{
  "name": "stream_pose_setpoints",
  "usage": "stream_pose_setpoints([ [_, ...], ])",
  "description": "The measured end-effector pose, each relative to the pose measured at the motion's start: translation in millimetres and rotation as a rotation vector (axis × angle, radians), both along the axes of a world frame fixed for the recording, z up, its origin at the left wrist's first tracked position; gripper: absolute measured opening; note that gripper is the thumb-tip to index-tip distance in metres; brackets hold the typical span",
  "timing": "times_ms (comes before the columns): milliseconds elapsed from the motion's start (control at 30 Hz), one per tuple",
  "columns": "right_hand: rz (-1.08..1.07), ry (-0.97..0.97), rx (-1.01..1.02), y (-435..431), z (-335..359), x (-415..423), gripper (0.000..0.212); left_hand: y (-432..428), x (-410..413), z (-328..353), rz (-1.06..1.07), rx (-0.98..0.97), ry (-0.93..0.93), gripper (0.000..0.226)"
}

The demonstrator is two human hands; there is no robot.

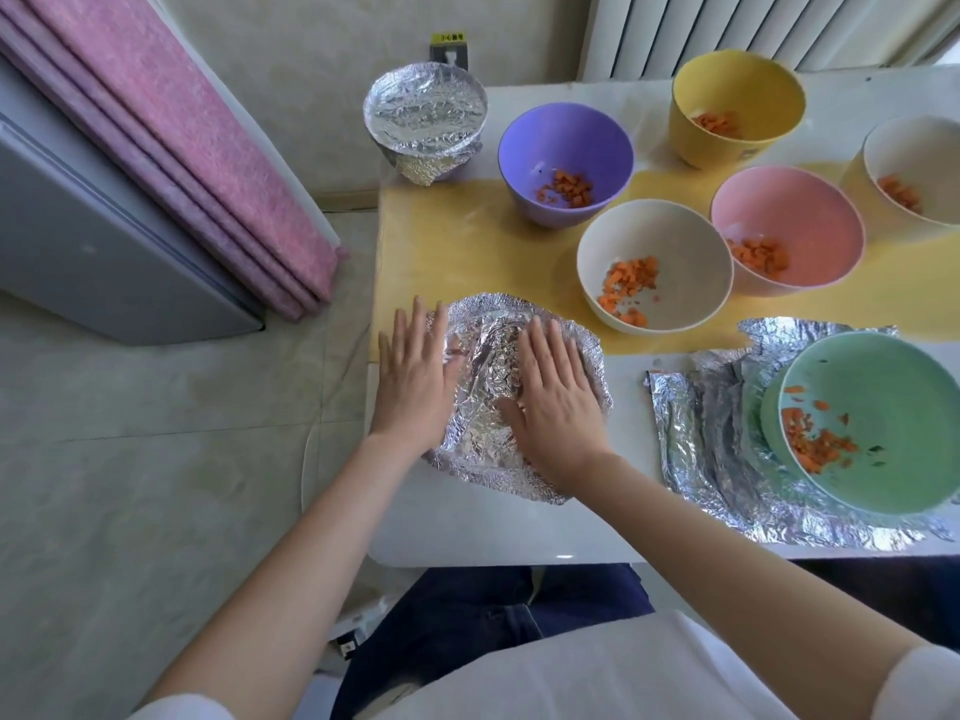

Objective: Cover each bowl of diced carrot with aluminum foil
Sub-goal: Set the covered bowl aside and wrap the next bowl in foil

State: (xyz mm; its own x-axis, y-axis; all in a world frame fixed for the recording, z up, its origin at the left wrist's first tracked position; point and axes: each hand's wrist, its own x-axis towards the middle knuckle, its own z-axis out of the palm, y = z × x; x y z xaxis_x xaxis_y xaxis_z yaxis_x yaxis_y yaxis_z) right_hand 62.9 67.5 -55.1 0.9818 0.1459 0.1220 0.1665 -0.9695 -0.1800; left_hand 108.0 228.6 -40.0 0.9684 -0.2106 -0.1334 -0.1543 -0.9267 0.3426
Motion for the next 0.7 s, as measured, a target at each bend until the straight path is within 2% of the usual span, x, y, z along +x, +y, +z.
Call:
stream_pose_setpoints([
  [100,-0.087,-0.078,0.163,-5.7,6.8,2.9,0.063,4.5,6.3,0.1,0.345,-0.359,0.029,0.066],
  [167,-0.258,-0.098,0.301,-12.9,12.6,7.1,0.064,9.6,11.7,1.5,0.506,-0.448,0.109,0.071],
  [233,-0.438,-0.014,0.473,-18.6,18.6,11.4,0.068,12.5,14.5,1.4,0.602,-0.530,0.223,0.069],
  [333,-0.599,0.149,0.632,-27.1,19.0,12.3,0.055,14.8,12.7,0.0,0.645,-0.637,0.189,0.055],
  [400,-0.598,0.234,0.564,-33.0,14.8,11.7,0.043,15.1,11.8,-0.8,0.644,-0.668,0.113,0.035],
  [500,-0.540,0.201,0.520,-40.2,10.5,12.3,0.036,15.0,12.5,5.6,0.639,-0.665,0.086,0.046],
  [633,-0.519,0.211,0.629,-42.6,8.7,14.5,0.035,20.3,16.2,0.0,0.663,-0.782,0.133,0.013],
  [700,-0.518,0.234,0.695,-42.7,7.5,15.1,0.036,20.7,16.0,-2.0,0.696,-0.842,0.203,0.011],
])
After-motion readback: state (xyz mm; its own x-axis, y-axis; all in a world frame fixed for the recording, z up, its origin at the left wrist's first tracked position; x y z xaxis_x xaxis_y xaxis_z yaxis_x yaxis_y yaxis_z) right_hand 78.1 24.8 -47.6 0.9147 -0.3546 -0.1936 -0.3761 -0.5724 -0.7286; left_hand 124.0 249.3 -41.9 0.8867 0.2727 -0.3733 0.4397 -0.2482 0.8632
